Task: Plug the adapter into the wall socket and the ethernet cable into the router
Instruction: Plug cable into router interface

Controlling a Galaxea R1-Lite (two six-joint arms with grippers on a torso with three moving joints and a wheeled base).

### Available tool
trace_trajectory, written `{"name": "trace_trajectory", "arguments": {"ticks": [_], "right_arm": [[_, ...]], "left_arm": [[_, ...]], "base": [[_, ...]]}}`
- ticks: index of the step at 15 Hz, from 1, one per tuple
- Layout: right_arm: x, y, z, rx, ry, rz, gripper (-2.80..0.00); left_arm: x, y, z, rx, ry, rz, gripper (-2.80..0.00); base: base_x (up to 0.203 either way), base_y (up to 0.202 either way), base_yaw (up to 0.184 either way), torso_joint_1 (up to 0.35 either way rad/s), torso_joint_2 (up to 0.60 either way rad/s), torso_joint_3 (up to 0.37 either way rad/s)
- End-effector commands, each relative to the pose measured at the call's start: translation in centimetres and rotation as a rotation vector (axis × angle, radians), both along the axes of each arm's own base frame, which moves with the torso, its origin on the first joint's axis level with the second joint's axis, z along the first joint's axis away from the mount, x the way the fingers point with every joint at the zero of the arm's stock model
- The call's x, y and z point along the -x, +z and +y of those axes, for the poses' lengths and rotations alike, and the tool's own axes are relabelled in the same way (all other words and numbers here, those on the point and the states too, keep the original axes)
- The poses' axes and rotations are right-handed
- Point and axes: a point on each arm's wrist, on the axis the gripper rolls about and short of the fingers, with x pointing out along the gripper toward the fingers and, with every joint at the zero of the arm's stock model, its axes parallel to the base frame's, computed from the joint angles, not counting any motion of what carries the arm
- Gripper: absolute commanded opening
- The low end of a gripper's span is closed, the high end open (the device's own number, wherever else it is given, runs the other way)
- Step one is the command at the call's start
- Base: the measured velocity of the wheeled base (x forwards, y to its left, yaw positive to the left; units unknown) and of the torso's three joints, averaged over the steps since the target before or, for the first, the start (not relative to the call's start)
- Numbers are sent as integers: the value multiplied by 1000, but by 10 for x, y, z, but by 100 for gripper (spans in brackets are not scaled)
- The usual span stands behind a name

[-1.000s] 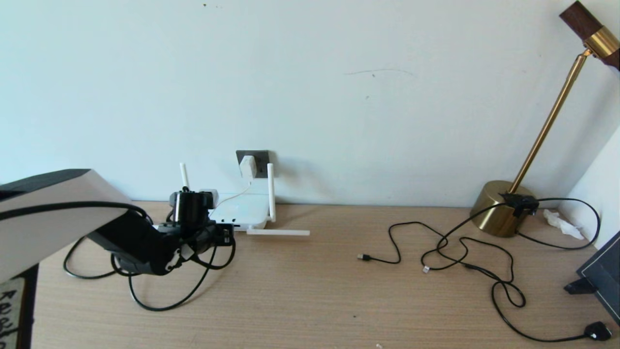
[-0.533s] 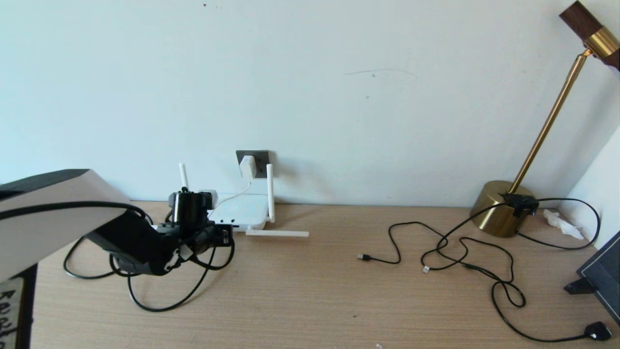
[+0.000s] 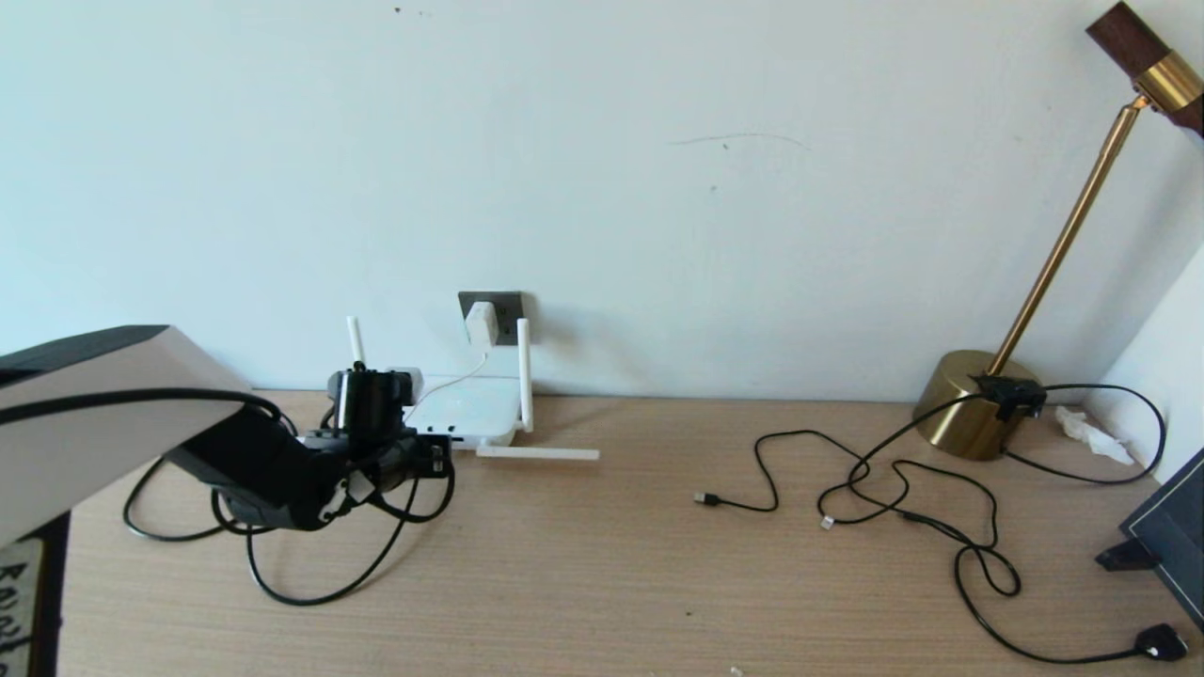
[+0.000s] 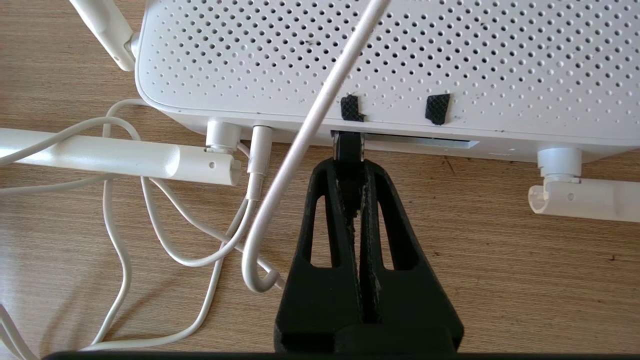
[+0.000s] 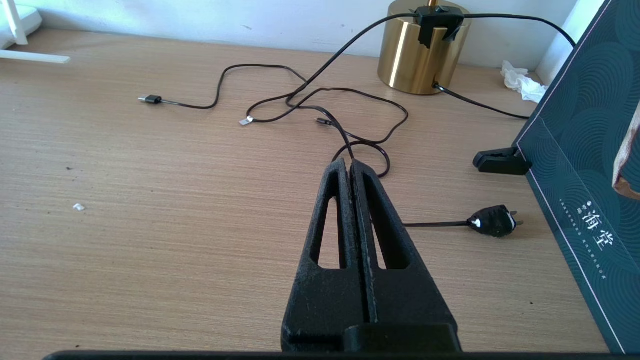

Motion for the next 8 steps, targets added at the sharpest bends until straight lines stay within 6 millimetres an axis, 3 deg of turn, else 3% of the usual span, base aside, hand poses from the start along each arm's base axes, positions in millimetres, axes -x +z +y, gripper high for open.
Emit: {"name": "trace_trajectory", "arguments": {"ticks": [1, 7, 8], "right_arm": [[0, 0, 0, 1, 1, 0, -280], [0, 0, 0, 1, 0, -1, -280], [0, 0, 0, 1, 0, -1, -280]], "left_arm": [[0, 2, 0, 1, 2, -11, -280], [-1, 2, 0, 4, 1, -17, -280], [-1, 2, 0, 4, 1, -17, 0]], "base": [[0, 0, 0, 0, 0, 0], [0, 0, 0, 0, 0, 0], [0, 0, 0, 0, 0, 0]]}}
